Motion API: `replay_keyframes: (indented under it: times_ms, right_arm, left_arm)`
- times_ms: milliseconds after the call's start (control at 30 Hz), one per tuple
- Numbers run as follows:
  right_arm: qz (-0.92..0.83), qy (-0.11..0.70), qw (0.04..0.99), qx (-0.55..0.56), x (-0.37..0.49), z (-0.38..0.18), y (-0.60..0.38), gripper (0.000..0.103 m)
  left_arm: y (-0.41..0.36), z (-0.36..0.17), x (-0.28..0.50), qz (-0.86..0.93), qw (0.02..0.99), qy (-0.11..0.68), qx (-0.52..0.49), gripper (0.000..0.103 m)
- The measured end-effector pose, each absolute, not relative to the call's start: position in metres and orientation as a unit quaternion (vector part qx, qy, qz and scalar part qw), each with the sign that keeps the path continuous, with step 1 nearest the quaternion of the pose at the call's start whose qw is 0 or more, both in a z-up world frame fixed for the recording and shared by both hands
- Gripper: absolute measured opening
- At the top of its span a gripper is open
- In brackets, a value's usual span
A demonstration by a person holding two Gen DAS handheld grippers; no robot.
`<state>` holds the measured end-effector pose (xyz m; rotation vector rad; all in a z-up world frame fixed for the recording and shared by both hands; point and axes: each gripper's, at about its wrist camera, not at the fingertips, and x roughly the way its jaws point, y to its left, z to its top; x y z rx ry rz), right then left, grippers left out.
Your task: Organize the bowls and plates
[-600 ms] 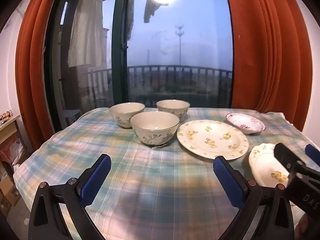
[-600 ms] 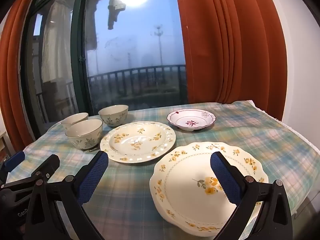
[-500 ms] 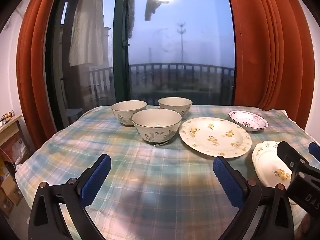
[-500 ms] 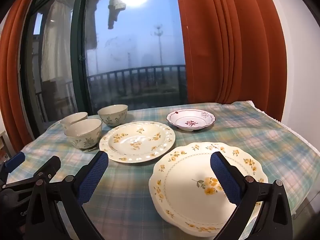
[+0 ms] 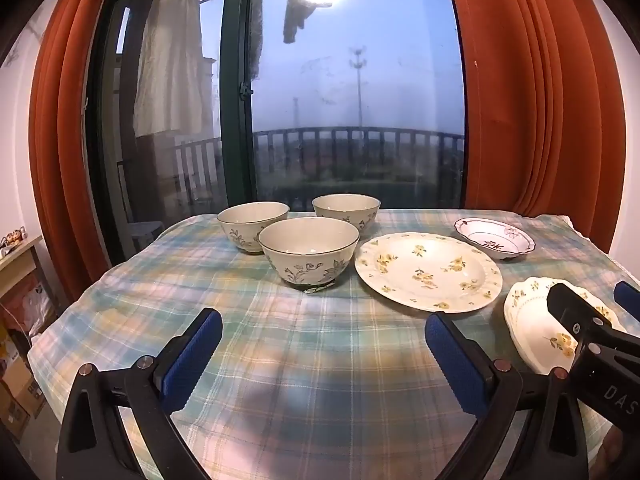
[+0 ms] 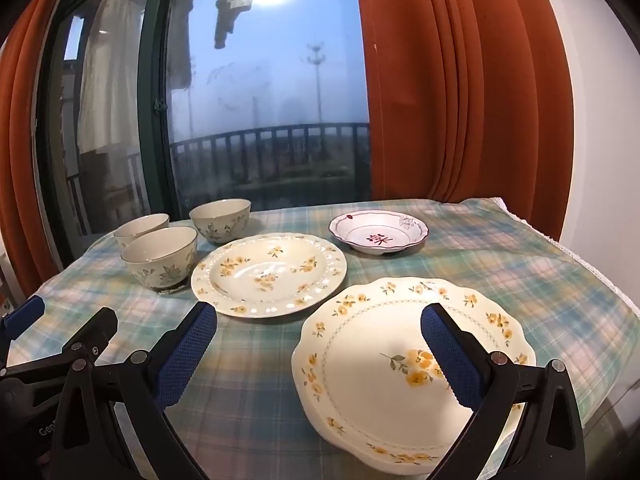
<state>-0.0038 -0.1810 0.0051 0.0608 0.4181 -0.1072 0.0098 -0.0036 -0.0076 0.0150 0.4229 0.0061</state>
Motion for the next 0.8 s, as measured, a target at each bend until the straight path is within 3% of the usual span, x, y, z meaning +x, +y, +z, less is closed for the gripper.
replay_keyframes:
  times_ms: [800]
  right_arm:
    - [-0.059, 0.210, 0.975, 0.030, -0.0053, 0.0011, -0.1823, 0.103]
  left_arm:
    - [-0.0039, -0.0097, 0.0098, 0.000, 0.977, 0.214, 0.008, 0.102]
